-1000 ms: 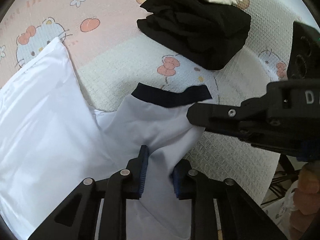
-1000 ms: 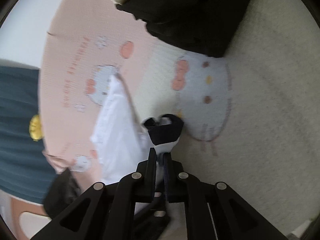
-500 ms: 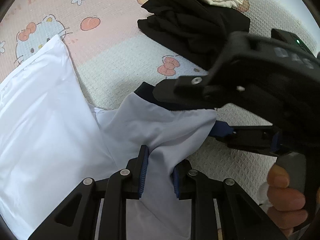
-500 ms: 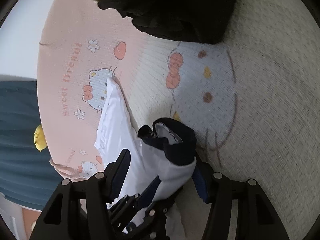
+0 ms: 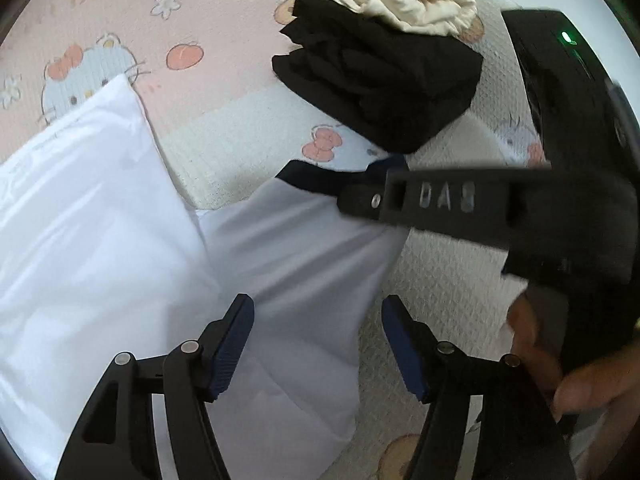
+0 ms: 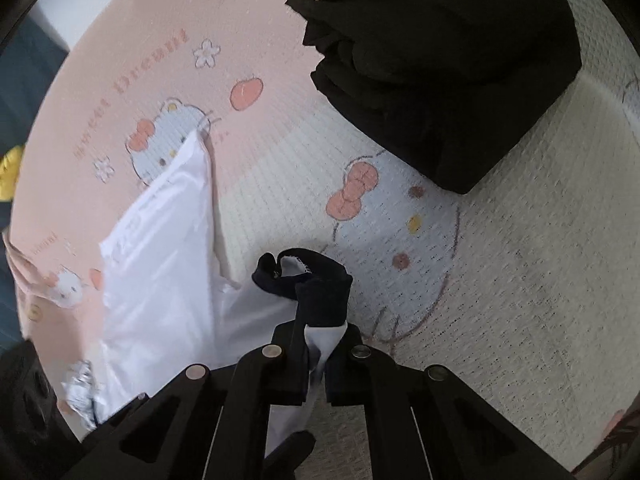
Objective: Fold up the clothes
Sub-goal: 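Fold the held sleeve across the shirt body with the right gripper and release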
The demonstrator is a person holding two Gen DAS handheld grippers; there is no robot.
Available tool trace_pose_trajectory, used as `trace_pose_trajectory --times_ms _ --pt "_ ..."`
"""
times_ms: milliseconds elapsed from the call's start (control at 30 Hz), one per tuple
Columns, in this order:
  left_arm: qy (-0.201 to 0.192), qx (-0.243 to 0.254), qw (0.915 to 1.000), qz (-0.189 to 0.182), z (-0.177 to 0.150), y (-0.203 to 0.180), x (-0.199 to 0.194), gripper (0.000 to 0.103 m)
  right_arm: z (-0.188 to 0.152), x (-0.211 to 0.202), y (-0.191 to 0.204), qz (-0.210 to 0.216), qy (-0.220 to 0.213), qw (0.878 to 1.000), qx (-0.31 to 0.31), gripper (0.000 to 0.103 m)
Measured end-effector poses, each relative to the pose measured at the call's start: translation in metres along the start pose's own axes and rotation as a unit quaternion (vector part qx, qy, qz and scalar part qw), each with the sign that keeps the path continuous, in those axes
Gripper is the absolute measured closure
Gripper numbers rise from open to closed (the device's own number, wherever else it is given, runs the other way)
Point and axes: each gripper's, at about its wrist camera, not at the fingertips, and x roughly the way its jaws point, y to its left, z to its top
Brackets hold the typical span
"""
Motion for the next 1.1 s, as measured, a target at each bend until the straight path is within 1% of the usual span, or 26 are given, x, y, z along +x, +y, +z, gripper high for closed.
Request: trace_pose_trajectory --times_ms 100,233,267,300,333,367,467,533,633,700,767,800,833,867,900,1000,1100 --pt "0.0 0.01 0.9998 0.015 -0.008 -0.003 0.0 0.039 0.0 0.002 -0.01 0.011 0.007 1.0 0.024 0.101" --pt "0.0 0.018 0.9992 0.035 -0.016 -0.007 0.004 0.04 -0.002 0.002 -0.019 0.042 0.016 0.997 0.062 0.101" --pt "-0.002 0.016 0.9991 0.038 -0.018 -0.006 0.005 0.045 -0.003 0.0 -0.021 0.051 0.015 0.996 0.069 0.101" --pt "-0.005 0.008 0.9992 0.038 -0.019 -0.003 0.005 0.049 -0.003 -0.002 -0.021 0.062 0.016 0.995 0.073 0.101" --pt "-0.004 0.002 0.9992 0.039 -0.02 0.0 0.005 0.056 -0.003 -0.003 -0.021 0.07 0.015 0.994 0.077 0.101" --pt "-0.003 -0.004 0.9992 0.039 -0.02 0.003 0.005 0.058 -0.003 -0.005 -0.021 0.078 0.014 0.994 0.08 0.101" --pt "-0.002 -0.016 0.9996 0.023 -0.018 0.01 0.002 0.058 -0.003 -0.007 -0.016 0.111 0.013 0.99 0.09 0.101" --pt "0.001 -0.015 0.9997 0.02 -0.018 0.012 0.001 0.058 -0.003 -0.008 -0.012 0.127 0.013 0.987 0.093 0.101" --pt "0.0 -0.02 0.9997 0.017 -0.019 0.014 -0.002 0.056 -0.004 -0.009 -0.005 0.151 0.013 0.984 0.096 0.101" --pt "-0.002 -0.032 0.9995 0.007 -0.018 0.017 -0.006 0.055 -0.005 -0.01 -0.001 0.167 0.013 0.981 0.098 0.101" --pt "-0.01 -0.067 0.9975 -0.021 -0.018 0.025 -0.016 0.055 -0.006 -0.012 0.004 0.179 0.012 0.979 0.096 0.101" --pt "-0.017 -0.093 0.9951 -0.027 -0.018 0.029 -0.022 0.055 -0.007 -0.014 0.007 0.181 0.012 0.979 0.092 0.101" --pt "-0.024 -0.109 0.993 -0.038 -0.019 0.034 -0.03 0.053 -0.007 -0.016 0.01 0.184 0.01 0.979 0.087 0.101" --pt "-0.031 -0.125 0.9906 -0.048 -0.019 0.039 -0.038 0.038 -0.008 -0.019 0.012 0.186 0.008 0.979 0.082 0.101" --pt "-0.038 -0.136 0.9884 -0.055 -0.02 0.043 -0.045 0.034 -0.009 -0.022 0.017 0.186 0.005 0.98 0.075 0.1" --pt "-0.053 -0.14 0.9873 -0.052 -0.022 0.052 -0.062 0.033 -0.012 -0.027 0.025 0.196 0.007 0.979 0.057 0.099" --pt "-0.051 -0.14 0.9884 -0.03 -0.017 0.055 -0.052 0.033 -0.016 -0.024 0.036 0.187 0.013 0.981 0.044 0.099"
